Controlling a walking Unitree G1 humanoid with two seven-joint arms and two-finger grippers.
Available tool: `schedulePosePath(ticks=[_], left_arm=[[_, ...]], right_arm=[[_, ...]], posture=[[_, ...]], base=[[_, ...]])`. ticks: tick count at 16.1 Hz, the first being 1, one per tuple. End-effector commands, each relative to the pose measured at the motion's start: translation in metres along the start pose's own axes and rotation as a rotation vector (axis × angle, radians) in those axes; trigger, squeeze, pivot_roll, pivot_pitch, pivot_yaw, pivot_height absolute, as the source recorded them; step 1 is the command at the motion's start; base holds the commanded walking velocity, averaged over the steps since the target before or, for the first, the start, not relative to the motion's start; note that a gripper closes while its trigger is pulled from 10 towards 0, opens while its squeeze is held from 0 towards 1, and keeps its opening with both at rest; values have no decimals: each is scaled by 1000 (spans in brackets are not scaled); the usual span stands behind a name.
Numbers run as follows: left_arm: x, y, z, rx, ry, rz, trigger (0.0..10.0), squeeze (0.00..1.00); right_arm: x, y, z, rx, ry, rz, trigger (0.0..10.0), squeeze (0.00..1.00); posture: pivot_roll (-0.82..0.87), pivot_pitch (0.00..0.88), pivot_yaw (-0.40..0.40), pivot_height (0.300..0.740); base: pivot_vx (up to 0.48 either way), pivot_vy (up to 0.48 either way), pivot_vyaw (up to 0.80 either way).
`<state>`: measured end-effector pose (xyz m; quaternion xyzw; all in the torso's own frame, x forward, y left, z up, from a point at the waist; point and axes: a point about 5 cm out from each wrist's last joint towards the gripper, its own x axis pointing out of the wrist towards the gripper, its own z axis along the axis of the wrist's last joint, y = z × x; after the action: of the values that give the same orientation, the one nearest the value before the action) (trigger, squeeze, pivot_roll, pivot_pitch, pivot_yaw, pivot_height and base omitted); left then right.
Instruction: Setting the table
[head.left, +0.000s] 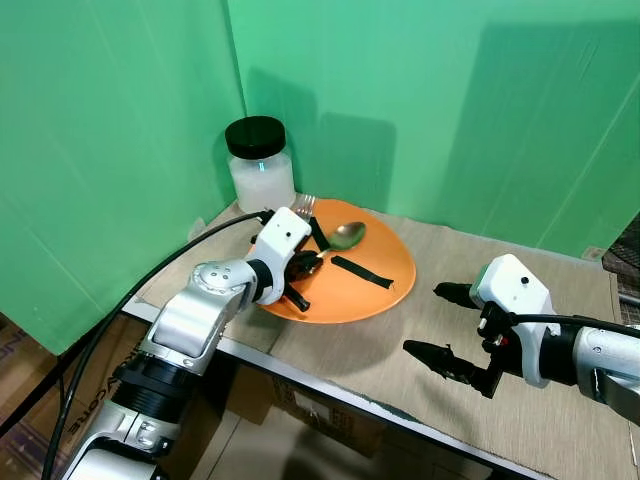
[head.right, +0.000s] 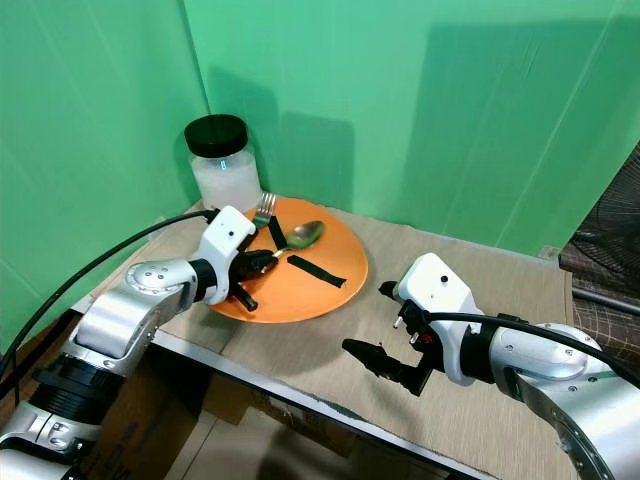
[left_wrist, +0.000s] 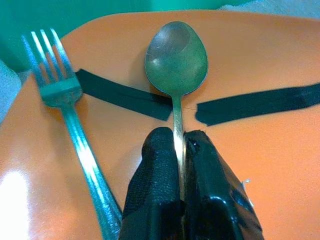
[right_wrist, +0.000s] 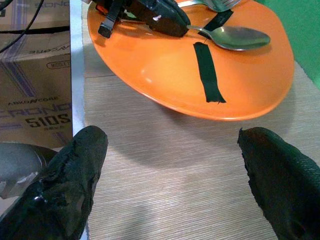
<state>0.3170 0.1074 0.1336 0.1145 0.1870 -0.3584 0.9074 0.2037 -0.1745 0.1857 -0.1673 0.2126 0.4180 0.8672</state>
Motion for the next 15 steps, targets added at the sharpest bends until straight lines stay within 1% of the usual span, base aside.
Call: schedulePosePath(ticks=[1, 6, 7, 11, 12, 13, 15], left_arm=[[-4, 3, 1, -7, -14, 21, 0, 0], [-15, 10, 17, -12, -112, 55, 0, 0], [-16, 10, 19, -10, -120, 61, 0, 0], [-29, 15, 31, 7, -186, 108, 0, 0], [-35, 15, 37, 21, -212, 117, 0, 0], [-36, 15, 38, 23, -218, 119, 0, 0], [-44, 16, 40, 39, -255, 141, 0, 0]], right_arm=[[0, 2, 2, -15, 0, 18, 10000, 0], [1, 1, 4, -13, -27, -3, 10000, 0], [1, 1, 4, -13, -32, -5, 10000, 0], [3, 0, 8, -19, -65, -4, 10000, 0], [3, 0, 9, -19, -73, -7, 10000, 0], [3, 0, 10, -19, -75, -8, 10000, 0], [6, 0, 11, -15, -100, -42, 10000, 0]], posture=[[-181, 0, 44, 740], [-177, 0, 44, 740], [-176, 0, 44, 740], [-171, 0, 41, 740], [-165, 0, 46, 740], [-165, 0, 46, 740], [-154, 0, 76, 740]], base=[[0, 0, 0], [0, 0, 0], [0, 0, 0], [0, 0, 0], [0, 0, 0], [0, 0, 0], [0, 0, 0]])
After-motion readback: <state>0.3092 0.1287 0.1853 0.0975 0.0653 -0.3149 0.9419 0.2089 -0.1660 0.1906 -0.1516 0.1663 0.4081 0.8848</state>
